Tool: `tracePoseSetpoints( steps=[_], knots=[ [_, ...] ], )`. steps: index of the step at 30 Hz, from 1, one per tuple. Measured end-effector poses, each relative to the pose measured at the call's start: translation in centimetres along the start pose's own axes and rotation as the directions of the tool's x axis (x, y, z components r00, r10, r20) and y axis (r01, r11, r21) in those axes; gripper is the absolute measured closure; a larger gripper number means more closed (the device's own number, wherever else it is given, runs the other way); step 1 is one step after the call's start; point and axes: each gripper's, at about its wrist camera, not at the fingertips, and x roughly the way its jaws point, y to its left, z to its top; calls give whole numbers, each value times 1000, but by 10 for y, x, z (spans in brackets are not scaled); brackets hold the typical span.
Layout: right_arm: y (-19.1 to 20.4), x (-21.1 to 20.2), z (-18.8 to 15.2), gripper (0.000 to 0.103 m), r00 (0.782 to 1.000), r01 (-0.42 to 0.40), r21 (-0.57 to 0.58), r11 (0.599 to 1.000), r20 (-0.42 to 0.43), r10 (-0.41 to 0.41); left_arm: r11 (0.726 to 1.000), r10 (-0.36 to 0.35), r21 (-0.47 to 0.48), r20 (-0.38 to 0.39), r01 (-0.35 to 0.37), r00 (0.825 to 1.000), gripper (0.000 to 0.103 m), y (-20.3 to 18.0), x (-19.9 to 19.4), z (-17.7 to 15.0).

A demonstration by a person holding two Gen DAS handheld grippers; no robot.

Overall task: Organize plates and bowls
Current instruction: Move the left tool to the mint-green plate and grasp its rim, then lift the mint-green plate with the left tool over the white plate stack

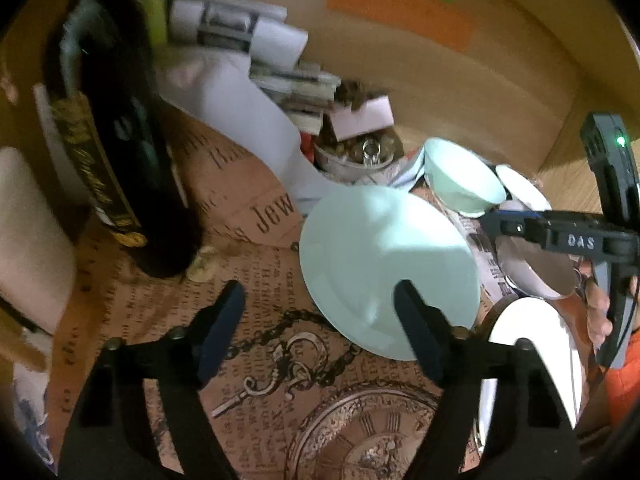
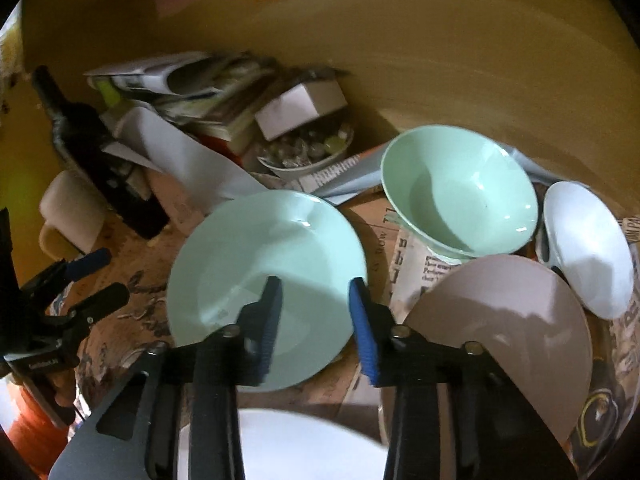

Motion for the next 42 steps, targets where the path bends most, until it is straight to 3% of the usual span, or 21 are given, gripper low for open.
tracePoseSetpoints(
  steps=[4,9,19,27,34,42],
  knots=[
    [-6,16,10,75,998,24,-3,1000,-55,-24,1000,-20,-11,-59,19,998,43,3,20,1],
    [-5,31,18,78,993,43,-35,998,-106,-46,998,-57,-34,-125,53,991,60,5,43,2],
    [-11,60,28,78,975,97,-56,994,-196,-107,997,-62,-45,-158,56,985,63,4,61,3],
    [-8,69,31,78,966,111,-98,989,-222,-131,995,-91,-55,-189,82,978,82,2,78,5],
    [9,69,23,78,965,84,-116,990,-239,-110,994,-93,-76,-192,80,977,83,9,69,0],
    [35,59,7,78,969,18,-140,990,-240,-52,996,-37,-91,-177,21,984,83,28,52,-11]
  ],
)
